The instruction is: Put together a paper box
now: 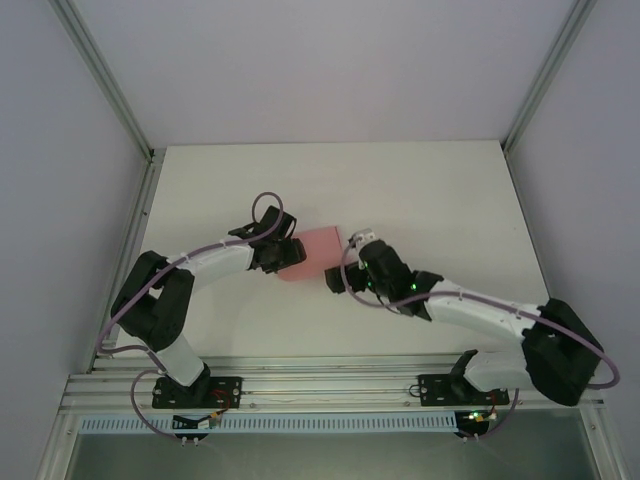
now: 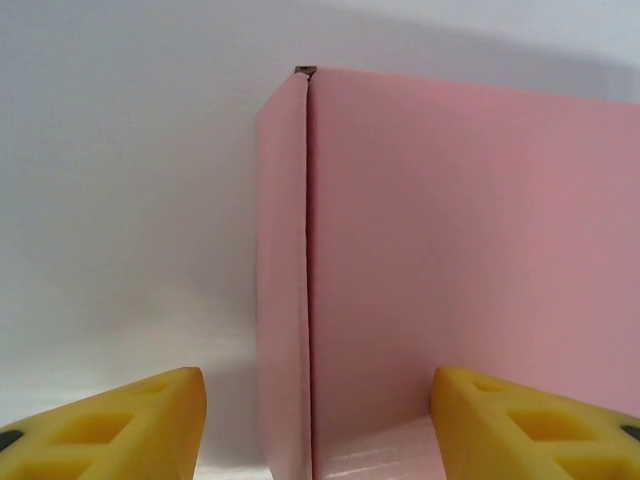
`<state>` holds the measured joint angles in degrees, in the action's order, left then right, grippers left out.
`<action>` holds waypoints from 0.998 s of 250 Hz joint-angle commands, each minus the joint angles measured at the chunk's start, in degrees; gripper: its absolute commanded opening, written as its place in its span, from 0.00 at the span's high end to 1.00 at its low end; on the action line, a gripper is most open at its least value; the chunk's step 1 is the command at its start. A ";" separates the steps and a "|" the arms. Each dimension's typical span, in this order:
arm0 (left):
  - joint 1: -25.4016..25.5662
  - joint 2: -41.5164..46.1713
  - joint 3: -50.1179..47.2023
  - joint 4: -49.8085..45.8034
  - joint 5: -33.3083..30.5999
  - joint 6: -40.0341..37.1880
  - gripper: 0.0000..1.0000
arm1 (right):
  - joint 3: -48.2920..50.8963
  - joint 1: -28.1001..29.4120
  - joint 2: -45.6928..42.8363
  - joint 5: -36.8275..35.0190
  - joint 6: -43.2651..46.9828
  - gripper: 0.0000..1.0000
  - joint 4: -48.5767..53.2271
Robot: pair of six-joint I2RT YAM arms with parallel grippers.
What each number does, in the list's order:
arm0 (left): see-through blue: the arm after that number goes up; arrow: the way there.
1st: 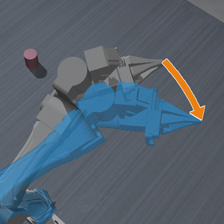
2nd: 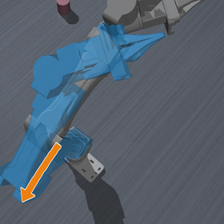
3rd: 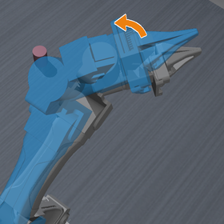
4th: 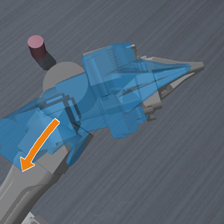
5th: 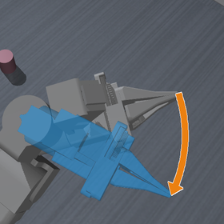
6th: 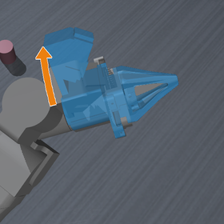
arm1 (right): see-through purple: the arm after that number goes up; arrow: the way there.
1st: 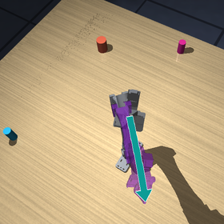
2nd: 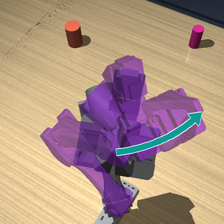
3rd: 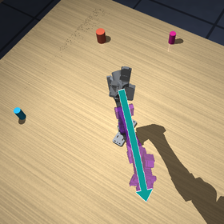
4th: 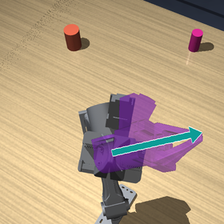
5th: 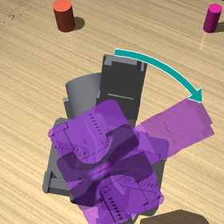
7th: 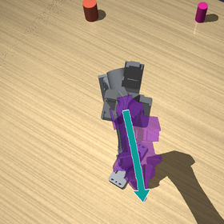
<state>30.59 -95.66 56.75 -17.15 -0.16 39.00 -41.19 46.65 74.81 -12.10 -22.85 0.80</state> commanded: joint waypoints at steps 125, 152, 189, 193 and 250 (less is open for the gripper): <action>-0.18 3.28 1.58 -2.78 -0.39 -6.02 0.34 | -23.19 -13.16 33.76 13.19 4.84 0.07 11.35; -0.18 3.55 2.98 -3.92 -1.81 -6.76 0.33 | -21.67 -13.14 33.54 13.15 4.01 0.08 11.11; -0.29 4.10 4.34 -4.77 -3.19 -7.22 0.28 | -20.68 -13.16 30.33 13.54 3.69 0.06 10.56; -0.25 4.29 4.25 -4.54 -3.18 -7.17 0.27 | -20.77 -13.21 29.88 13.74 3.66 0.06 10.55; -3.35 3.56 2.36 -0.61 -0.27 -6.51 0.25 | -22.35 -14.51 25.87 18.29 1.74 0.00 8.89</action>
<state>29.71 -92.64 59.81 -19.40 -2.11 32.91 -63.37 33.39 103.57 2.83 -20.14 9.19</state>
